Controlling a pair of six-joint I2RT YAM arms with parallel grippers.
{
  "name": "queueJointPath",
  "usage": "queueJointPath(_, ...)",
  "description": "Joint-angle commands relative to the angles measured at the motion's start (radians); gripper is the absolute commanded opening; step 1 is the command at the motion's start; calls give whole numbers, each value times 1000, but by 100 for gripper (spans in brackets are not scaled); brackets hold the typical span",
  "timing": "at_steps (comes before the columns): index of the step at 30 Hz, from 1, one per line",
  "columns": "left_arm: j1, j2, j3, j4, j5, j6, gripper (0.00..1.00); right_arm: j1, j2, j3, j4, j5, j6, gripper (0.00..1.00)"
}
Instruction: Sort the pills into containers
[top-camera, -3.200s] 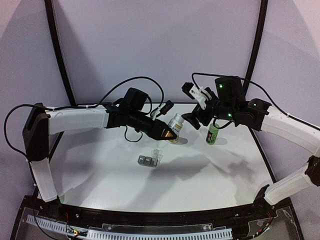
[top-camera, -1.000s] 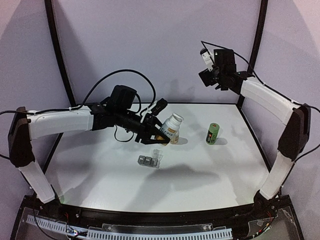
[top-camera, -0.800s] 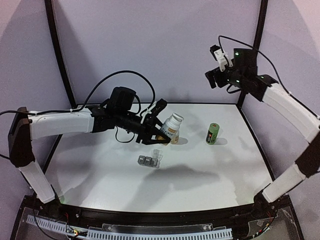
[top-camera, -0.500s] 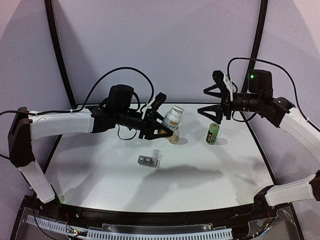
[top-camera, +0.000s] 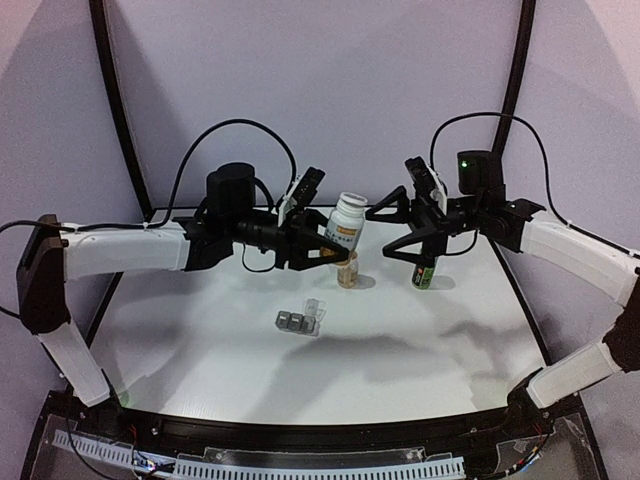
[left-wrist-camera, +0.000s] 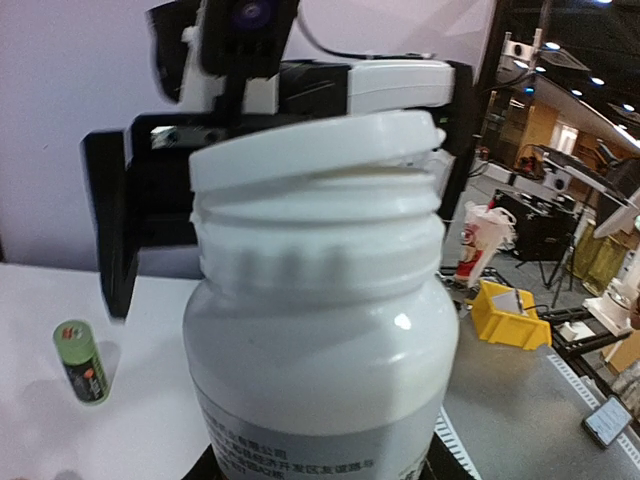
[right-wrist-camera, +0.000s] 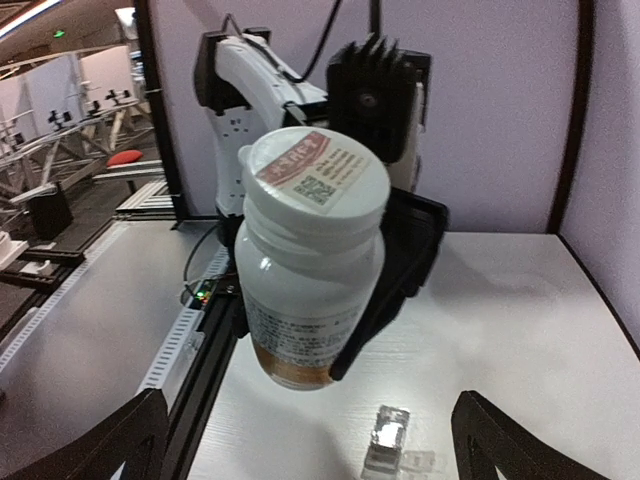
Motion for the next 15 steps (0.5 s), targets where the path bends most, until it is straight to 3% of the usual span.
queueJointPath(1,3,10,62,28,138,-13,1,63,41,73,35,-133,-67,99)
queueJointPath(8,3,27,117,3,211,-9,1,92,125,124,254,-214,20,99)
queueJointPath(15,3,28,128,23,245,-18,1,133,196,212,260,-265,17,99)
